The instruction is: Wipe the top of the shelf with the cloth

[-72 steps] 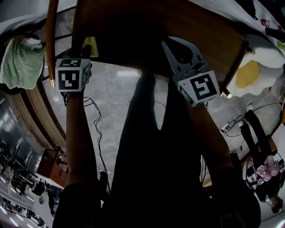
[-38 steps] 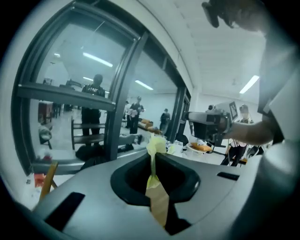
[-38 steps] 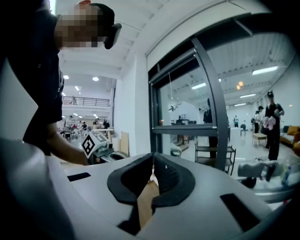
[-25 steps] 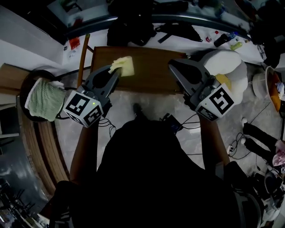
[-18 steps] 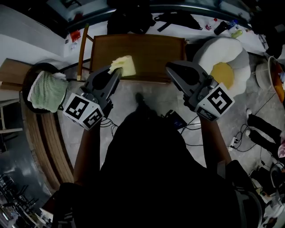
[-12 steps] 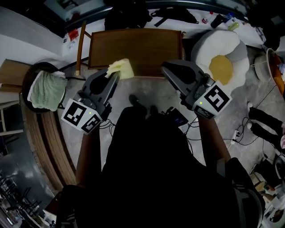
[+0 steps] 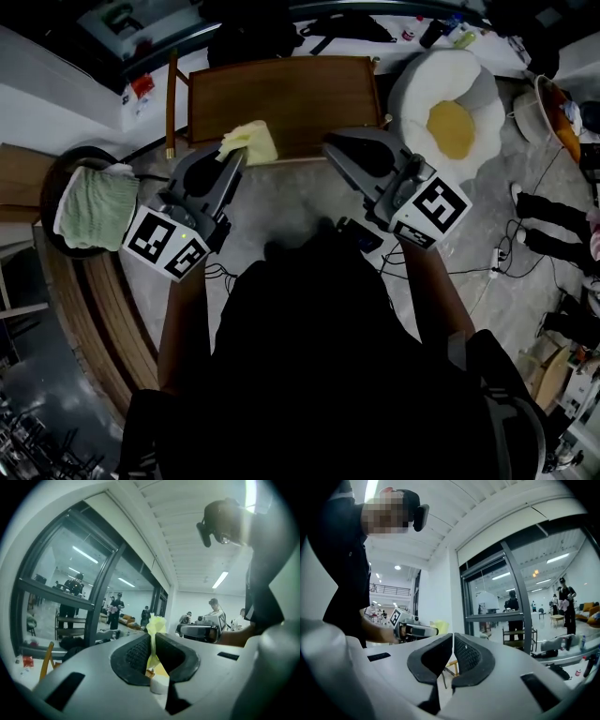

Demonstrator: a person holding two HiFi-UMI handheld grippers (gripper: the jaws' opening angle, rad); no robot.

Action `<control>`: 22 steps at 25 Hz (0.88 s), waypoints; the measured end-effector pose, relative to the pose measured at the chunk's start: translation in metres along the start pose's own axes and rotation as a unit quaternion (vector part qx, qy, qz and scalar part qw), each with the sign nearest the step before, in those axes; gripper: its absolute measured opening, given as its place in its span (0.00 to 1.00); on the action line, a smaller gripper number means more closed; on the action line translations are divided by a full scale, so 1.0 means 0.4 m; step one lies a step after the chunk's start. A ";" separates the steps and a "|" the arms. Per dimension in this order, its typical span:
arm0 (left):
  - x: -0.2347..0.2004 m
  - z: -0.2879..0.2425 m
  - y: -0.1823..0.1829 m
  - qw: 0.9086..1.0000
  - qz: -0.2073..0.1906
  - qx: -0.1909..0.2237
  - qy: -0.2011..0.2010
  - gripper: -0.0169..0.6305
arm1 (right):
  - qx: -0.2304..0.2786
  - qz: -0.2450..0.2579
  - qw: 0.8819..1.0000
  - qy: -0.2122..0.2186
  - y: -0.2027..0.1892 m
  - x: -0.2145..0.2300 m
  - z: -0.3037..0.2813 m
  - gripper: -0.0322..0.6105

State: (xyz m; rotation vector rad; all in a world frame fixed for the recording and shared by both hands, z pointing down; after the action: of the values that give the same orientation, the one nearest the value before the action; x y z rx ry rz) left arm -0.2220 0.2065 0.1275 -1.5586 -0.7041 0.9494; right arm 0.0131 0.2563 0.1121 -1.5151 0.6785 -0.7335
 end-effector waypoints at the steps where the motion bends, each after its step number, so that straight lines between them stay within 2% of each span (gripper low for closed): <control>1: -0.007 0.026 -0.002 1.000 -0.001 -0.002 -0.005 0.08 | 0.000 -0.002 1.000 -0.001 -0.006 -0.024 -0.018 0.09; 6: -0.042 0.154 -0.031 1.000 0.004 -0.009 -0.021 0.08 | 0.004 0.006 1.000 0.003 -0.039 -0.140 -0.110 0.09; 10: -0.036 0.205 -0.049 0.999 0.007 -0.015 -0.045 0.08 | 0.000 -0.006 1.000 0.007 -0.060 -0.206 -0.137 0.09; 16: -0.016 0.241 -0.070 0.997 0.009 -0.006 -0.075 0.08 | -0.010 -0.003 1.000 0.007 -0.071 -0.263 -0.148 0.09; 22: -0.013 0.246 -0.088 0.995 0.024 -0.006 -0.096 0.08 | -0.025 0.011 0.999 -0.029 -0.075 -0.275 -0.131 0.09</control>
State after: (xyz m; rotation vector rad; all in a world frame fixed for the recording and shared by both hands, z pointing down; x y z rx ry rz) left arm -0.3078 0.2580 0.1578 -1.5125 -0.8103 1.1427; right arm -0.0967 0.3114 0.1380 -1.5669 0.6730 -0.6564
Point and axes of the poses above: the fingertips, and each gripper's own axes: z backward along the fingers, x to its right, y out of its top, the point moved 8 cm from there along z, backward along the fingers, and after that the axes turned 4 degrees about y, right-handed, at the moved point
